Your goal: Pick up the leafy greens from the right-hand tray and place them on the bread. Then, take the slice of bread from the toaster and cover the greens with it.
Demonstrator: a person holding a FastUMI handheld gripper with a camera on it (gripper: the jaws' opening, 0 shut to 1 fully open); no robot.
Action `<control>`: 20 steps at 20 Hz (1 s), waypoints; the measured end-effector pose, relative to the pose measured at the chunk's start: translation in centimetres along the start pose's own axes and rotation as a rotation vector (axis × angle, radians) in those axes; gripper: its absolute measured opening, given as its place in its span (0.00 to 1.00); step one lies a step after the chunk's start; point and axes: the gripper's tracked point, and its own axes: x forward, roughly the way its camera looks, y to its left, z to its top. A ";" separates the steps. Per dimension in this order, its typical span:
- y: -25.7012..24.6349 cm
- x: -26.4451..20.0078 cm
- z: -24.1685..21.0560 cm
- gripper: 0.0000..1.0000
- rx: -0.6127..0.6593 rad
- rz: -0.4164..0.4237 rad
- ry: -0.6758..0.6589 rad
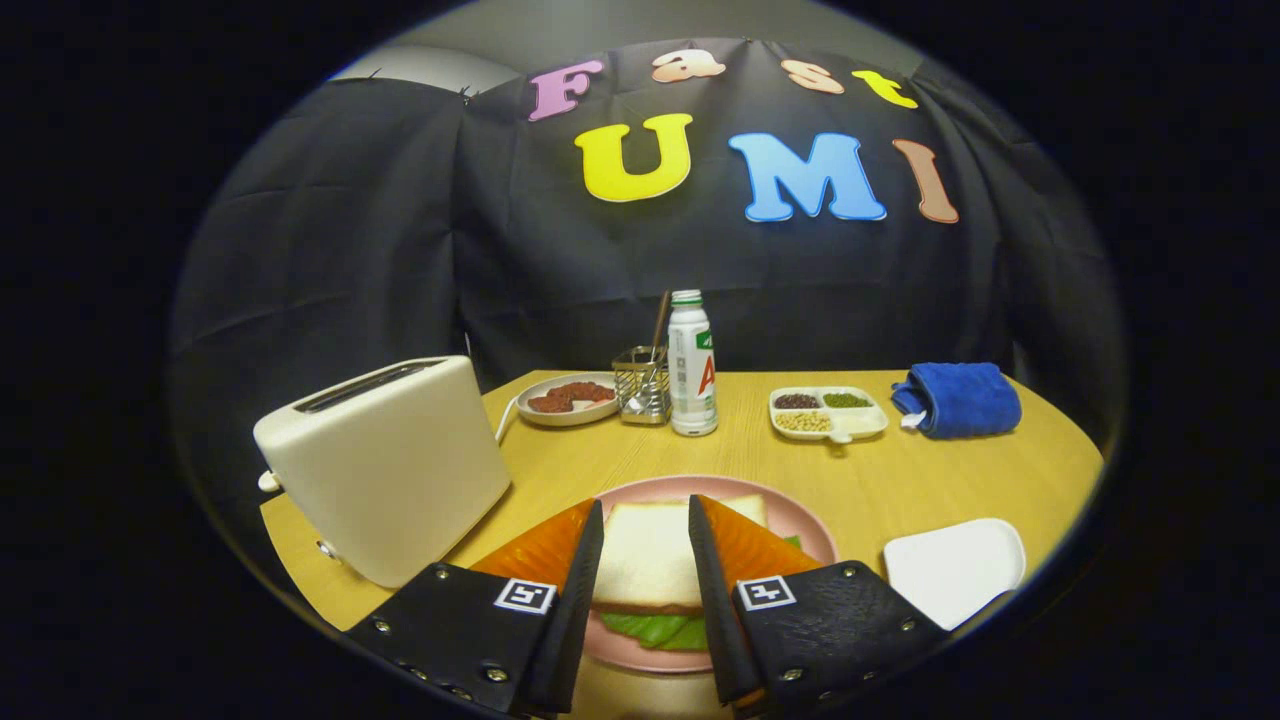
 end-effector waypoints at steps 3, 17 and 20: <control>-3.6 -1.8 5.7 0.52 -0.042 -0.051 -0.094; -29.6 -15.1 14.8 0.51 -0.126 -0.345 -0.264; -34.7 -17.7 14.5 0.51 -0.123 -0.372 -0.268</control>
